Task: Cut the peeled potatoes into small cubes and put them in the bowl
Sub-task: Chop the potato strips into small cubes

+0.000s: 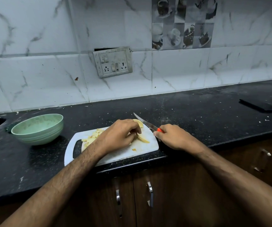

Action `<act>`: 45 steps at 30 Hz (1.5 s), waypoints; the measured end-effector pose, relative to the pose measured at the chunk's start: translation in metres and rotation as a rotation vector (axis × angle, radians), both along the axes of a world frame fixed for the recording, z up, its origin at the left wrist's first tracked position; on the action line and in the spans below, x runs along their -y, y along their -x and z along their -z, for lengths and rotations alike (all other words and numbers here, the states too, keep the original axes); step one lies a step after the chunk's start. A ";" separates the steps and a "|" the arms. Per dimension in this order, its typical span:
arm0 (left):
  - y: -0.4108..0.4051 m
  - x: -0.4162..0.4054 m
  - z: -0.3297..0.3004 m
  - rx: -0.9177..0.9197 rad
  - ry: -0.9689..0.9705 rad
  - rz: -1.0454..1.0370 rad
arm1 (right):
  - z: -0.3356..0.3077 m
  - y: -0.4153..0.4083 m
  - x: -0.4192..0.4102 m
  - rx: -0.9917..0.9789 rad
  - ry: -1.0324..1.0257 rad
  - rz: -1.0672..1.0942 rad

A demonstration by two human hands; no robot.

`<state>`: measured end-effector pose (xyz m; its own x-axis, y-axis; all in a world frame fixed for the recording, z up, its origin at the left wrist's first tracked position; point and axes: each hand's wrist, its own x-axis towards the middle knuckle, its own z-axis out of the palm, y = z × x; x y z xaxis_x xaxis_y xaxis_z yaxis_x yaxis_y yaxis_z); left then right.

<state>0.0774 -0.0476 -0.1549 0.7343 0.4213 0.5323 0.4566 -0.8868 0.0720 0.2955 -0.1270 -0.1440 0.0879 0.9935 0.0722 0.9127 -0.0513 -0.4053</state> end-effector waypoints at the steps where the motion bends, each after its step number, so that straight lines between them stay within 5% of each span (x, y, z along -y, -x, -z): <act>1: 0.002 0.001 0.001 0.002 0.013 -0.004 | 0.000 0.001 0.003 0.014 0.006 -0.010; 10: -0.015 0.009 0.008 0.085 0.192 -0.129 | -0.003 0.016 0.014 0.115 0.029 0.004; 21: -0.005 0.015 0.002 -0.117 -0.181 -0.458 | -0.019 0.014 0.039 0.202 0.055 0.032; 27: -0.015 0.012 0.007 -0.062 0.004 -0.286 | -0.030 0.028 0.053 0.266 0.091 0.025; 45: -0.011 0.007 0.018 0.129 0.080 -0.178 | -0.031 0.055 0.060 0.479 0.102 -0.013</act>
<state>0.0889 -0.0543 -0.1732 0.5727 0.5830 0.5763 0.5879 -0.7820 0.2069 0.2409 -0.1873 -0.1131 0.0557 0.9984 0.0040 0.9962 -0.0558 0.0666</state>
